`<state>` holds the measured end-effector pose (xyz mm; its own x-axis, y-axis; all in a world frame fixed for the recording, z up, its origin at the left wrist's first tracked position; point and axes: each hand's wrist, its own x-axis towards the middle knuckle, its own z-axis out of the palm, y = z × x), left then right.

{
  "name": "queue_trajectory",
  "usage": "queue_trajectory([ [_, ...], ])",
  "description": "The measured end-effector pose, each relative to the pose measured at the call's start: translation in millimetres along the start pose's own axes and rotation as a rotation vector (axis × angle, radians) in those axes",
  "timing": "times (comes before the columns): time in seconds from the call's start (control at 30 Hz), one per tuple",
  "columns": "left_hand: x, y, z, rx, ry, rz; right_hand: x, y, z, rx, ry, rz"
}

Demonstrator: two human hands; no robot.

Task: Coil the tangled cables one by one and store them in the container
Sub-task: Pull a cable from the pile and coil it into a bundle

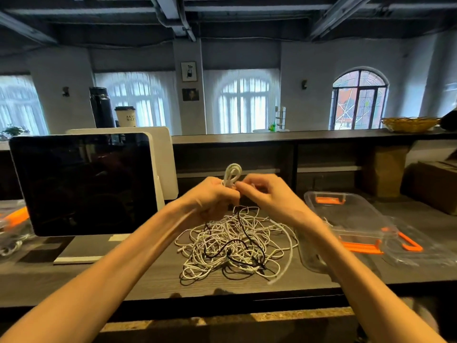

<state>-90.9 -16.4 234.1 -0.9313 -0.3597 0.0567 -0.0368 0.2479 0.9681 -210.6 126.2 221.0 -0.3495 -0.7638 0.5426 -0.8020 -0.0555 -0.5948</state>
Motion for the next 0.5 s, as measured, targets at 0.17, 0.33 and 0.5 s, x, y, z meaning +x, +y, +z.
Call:
queue_trajectory([
  [0.17, 11.8, -7.1, -7.7, 0.531, 0.296, 0.052, -2.2, -24.3, 15.5, -0.704, -0.141, -0.166],
  [0.33, 1.1, -8.6, 10.2, 1.184, 0.385, 0.253, -11.2, -54.9, 10.0, -0.941, -0.216, -0.322],
  [0.5, -4.3, -15.9, 7.8, 1.090, 0.106, 0.379, -0.7, -51.7, -19.7, -0.493, -0.149, -0.305],
])
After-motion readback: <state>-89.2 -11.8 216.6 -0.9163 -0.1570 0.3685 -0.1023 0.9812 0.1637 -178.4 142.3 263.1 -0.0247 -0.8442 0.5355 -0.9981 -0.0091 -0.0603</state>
